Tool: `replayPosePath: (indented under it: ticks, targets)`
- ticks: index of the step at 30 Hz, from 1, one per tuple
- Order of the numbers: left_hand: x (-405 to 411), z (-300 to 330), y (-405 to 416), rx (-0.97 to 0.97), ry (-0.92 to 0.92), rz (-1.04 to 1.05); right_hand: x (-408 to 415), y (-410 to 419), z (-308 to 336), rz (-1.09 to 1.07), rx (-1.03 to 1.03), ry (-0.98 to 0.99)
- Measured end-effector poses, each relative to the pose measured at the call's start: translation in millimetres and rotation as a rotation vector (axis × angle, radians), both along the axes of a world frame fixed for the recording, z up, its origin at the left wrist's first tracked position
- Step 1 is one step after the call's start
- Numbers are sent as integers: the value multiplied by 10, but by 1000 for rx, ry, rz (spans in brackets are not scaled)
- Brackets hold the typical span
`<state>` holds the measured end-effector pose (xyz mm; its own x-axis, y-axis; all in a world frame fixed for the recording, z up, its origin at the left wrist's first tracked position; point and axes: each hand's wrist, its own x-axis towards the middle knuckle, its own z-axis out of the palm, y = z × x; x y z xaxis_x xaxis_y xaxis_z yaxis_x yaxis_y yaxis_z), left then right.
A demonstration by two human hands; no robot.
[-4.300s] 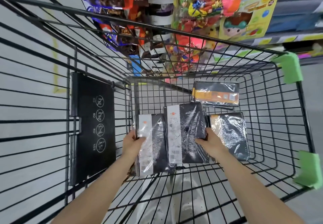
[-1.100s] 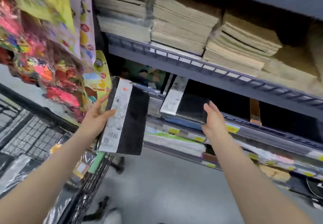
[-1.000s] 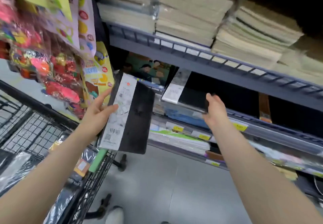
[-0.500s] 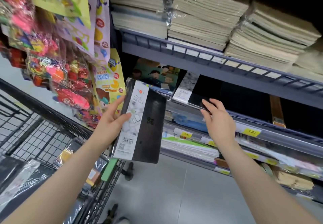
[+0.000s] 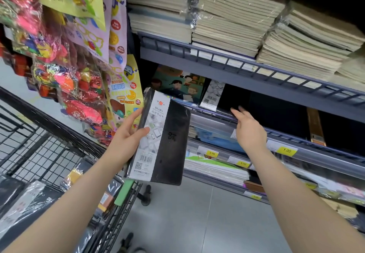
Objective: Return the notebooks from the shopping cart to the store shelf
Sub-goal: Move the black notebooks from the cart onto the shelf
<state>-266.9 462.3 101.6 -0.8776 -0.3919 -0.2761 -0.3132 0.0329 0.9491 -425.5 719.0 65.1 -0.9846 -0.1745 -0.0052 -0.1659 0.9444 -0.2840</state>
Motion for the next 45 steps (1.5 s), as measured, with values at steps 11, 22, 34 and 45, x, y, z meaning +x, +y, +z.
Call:
replayPosePath:
  ticks: [11, 22, 34, 45]
  targets:
    - [-61, 127, 314, 259, -1, 30, 1037, 20, 178, 44, -741, -522]
    - [-369, 62, 527, 267, 24, -140, 1064, 206, 178, -69, -1249, -732]
    - [-648, -31, 637, 14, 143, -196, 568, 187, 238, -177, -1202, -384]
    - [-1535, -508, 735, -306, -26, -276, -87, 105, -99, 30, -382, 0]
